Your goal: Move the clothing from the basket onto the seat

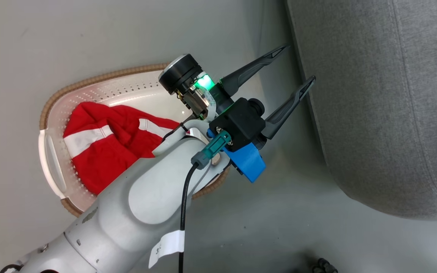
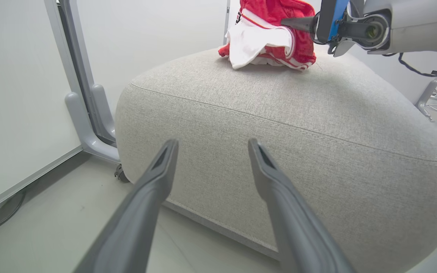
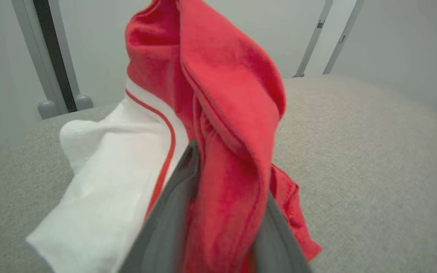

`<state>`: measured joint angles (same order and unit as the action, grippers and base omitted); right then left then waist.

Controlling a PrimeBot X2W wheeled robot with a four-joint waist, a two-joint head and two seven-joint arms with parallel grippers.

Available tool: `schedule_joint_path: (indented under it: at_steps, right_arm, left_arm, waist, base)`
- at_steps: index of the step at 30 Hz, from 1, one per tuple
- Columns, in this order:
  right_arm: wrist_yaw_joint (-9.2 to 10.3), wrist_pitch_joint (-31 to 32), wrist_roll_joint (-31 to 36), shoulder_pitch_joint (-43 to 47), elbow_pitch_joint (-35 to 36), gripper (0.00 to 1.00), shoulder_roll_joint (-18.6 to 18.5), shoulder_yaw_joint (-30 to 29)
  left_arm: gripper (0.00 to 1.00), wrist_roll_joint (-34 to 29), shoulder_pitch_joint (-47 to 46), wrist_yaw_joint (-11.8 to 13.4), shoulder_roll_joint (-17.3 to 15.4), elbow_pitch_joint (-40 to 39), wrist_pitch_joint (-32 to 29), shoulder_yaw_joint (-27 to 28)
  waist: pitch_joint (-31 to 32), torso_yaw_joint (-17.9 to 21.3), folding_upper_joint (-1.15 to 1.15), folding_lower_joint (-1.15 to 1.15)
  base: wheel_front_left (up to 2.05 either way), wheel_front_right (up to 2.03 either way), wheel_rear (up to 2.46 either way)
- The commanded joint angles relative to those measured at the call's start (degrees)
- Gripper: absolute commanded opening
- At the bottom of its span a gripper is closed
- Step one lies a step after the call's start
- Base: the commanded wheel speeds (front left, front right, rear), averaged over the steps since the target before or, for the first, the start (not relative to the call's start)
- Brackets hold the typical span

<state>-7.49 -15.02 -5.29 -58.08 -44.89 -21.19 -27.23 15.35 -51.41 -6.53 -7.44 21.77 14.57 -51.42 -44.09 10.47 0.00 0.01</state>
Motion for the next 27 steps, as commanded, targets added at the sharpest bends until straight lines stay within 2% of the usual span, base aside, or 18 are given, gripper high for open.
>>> schedule_joint_path:
  at_steps: [1, 8, 14, 20, 27]
  right_arm:
    - [-0.01, -0.24, -0.44, 1.46, 0.89, 1.00, -0.12, -0.24]
    - [-0.01, -0.24, -0.82, 9.46, 8.06, 1.00, 1.49, -1.21]
    - [-0.01, -0.23, 0.29, 17.09, 19.39, 1.00, 4.77, -0.16]
    - [-0.01, -0.23, -0.09, 23.81, 28.71, 1.00, 7.84, 6.98]
    - [-0.01, -0.23, -0.52, 31.09, 34.73, 1.00, 10.88, 15.80]
  left_arm:
    - [1.00, 0.19, -0.17, 0.17, -0.09, 0.05, 0.30, 0.19]
    - [1.00, 1.96, 2.87, 1.00, 0.62, 0.35, 0.67, 2.08]
    - [1.00, 3.71, 8.49, 2.12, -0.01, -2.13, 0.67, 7.22]
    - [1.00, 4.59, 14.95, 2.83, -0.52, -4.52, 0.68, 14.01]
    - [1.00, 3.07, 21.61, 3.44, -0.86, -7.42, 0.68, 22.58]
  waist:
    - [0.82, -0.06, 0.00, -0.01]
    - [6.58, -0.49, 0.00, -0.01]
    - [13.78, -0.22, 0.00, -0.01]
    - [20.41, -0.69, 0.00, -0.01]
    - [26.14, -2.82, 0.00, -0.01]
  base:
    - [0.00, 0.00, 0.00]
    - [0.00, 0.00, 0.00]
    - [0.00, 0.00, 0.00]
    - [0.00, 0.00, 0.00]
    - [0.00, 0.00, 0.00]
